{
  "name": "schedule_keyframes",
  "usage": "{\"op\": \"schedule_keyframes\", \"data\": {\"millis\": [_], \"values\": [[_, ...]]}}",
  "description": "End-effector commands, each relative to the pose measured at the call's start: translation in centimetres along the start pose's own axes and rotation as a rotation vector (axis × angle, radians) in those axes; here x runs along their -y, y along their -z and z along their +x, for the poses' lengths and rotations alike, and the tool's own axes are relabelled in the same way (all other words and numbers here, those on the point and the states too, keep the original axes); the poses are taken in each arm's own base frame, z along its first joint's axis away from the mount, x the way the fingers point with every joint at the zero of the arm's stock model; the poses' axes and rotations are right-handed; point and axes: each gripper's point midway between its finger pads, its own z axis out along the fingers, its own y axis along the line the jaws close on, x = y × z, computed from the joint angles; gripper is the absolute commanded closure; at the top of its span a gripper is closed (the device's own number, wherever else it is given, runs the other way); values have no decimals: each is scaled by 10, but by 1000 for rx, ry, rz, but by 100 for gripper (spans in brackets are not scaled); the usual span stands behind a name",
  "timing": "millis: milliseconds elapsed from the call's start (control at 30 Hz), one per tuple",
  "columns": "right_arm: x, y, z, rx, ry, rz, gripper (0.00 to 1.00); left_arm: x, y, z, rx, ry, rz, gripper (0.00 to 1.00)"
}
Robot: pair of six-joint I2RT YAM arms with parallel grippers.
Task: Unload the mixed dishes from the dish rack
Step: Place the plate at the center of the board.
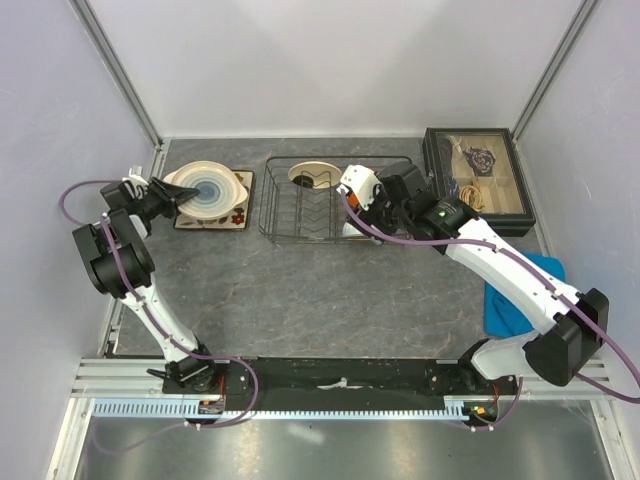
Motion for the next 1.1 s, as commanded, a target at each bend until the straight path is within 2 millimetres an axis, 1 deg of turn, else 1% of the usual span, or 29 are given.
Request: {"op": "schedule_keyframes", "data": {"millis": [0,100,167,267,467,733,967,1067], "values": [[8,3,-19,56,-5,18,22,19,-9,-25,49,-31,35,98],[9,4,-18,55,-5,20,22,14,-15,-24,49,-25,21,98],[4,5,-20,68,-3,-4,22,11,-20,-22,44,-16,13,98],[3,5,-19,67,-3,-5,22,7,-24,-23,51,-13,2,99],[3,4,-16,58,-2,-5,22,1,-29,-28,56,3,-13,99],[3,3,-14,50,-3,1,22,-12,-35,-21,40,24,-29,98],[1,1,-11,45,-3,-7,22,-15,-38,-19,32,29,-33,98],[0,0,-10,44,-3,-14,22,-16,-39,-17,28,28,-36,92]]}}
